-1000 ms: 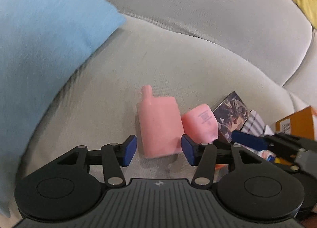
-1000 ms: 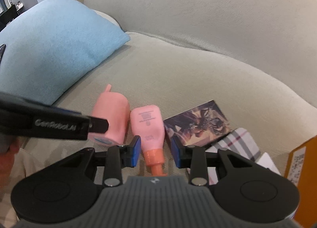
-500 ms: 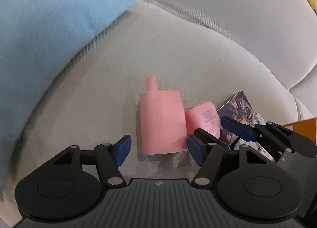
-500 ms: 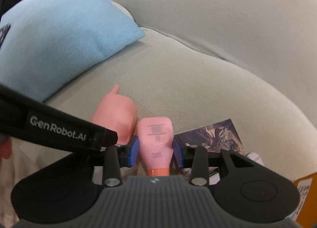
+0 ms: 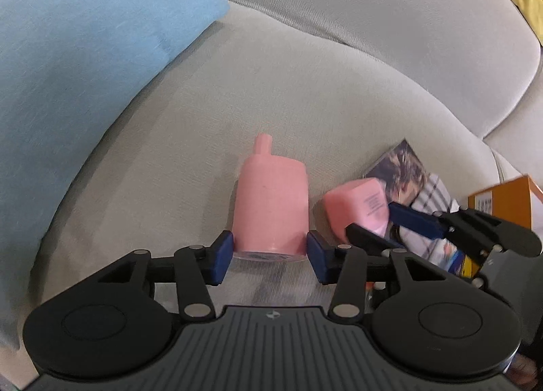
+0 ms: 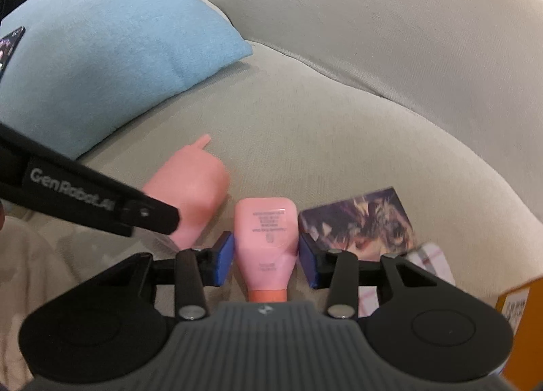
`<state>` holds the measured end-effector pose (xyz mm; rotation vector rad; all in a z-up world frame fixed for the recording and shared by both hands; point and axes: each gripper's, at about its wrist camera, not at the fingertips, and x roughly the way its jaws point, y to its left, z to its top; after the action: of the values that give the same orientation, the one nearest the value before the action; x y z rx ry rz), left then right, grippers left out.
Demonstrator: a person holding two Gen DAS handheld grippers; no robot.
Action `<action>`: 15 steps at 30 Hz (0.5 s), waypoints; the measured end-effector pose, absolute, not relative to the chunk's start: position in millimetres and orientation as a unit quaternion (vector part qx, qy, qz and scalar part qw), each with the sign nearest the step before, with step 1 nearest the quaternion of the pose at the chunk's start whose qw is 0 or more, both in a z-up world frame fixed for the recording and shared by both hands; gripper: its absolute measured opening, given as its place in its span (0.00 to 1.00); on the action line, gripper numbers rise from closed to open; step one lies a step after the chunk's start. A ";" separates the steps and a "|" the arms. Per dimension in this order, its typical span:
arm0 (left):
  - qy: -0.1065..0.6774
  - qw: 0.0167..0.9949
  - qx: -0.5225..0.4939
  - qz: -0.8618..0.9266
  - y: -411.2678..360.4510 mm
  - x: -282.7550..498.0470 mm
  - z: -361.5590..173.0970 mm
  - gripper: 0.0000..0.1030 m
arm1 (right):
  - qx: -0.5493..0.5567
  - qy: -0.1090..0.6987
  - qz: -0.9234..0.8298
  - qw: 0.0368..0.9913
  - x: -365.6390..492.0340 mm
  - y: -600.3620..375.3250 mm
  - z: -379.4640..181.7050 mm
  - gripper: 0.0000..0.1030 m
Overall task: Organize rigid objects
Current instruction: 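Lift the cup with the left gripper while the right gripper carries the bottle into the orange box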
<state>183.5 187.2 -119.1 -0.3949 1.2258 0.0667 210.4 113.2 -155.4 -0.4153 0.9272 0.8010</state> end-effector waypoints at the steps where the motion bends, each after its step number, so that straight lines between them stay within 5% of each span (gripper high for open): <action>1: 0.574 0.797 -0.187 0.029 188.0 178.9 -118.2 0.52 | -0.190 0.433 0.372 0.799 207.2 112.1 -153.3 0.42; 3: 0.577 0.790 -0.204 0.024 187.3 170.0 -119.0 0.52 | -0.185 0.435 0.369 0.800 201.5 110.3 -149.4 0.42; 5: 0.581 0.781 -0.230 0.020 185.6 164.8 -121.4 0.23 | -0.177 0.438 0.362 0.803 199.2 107.2 -145.3 0.42; 12: 0.578 0.778 -0.247 -0.012 165.8 158.8 -118.0 0.23 | -0.156 0.437 0.343 0.817 188.0 88.2 -128.2 0.41; 14: 0.576 0.785 -0.230 -0.003 161.5 157.6 -114.3 0.33 | -0.158 0.435 0.335 0.821 184.1 81.6 -124.2 0.25; 15: 0.574 0.789 -0.220 0.004 160.1 157.0 -112.7 0.40 | -0.159 0.433 0.331 0.823 181.7 76.4 -121.7 0.00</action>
<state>157.0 160.1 -112.7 -0.4732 1.2364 0.0089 181.7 76.4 -121.7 -0.3377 0.9199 0.7050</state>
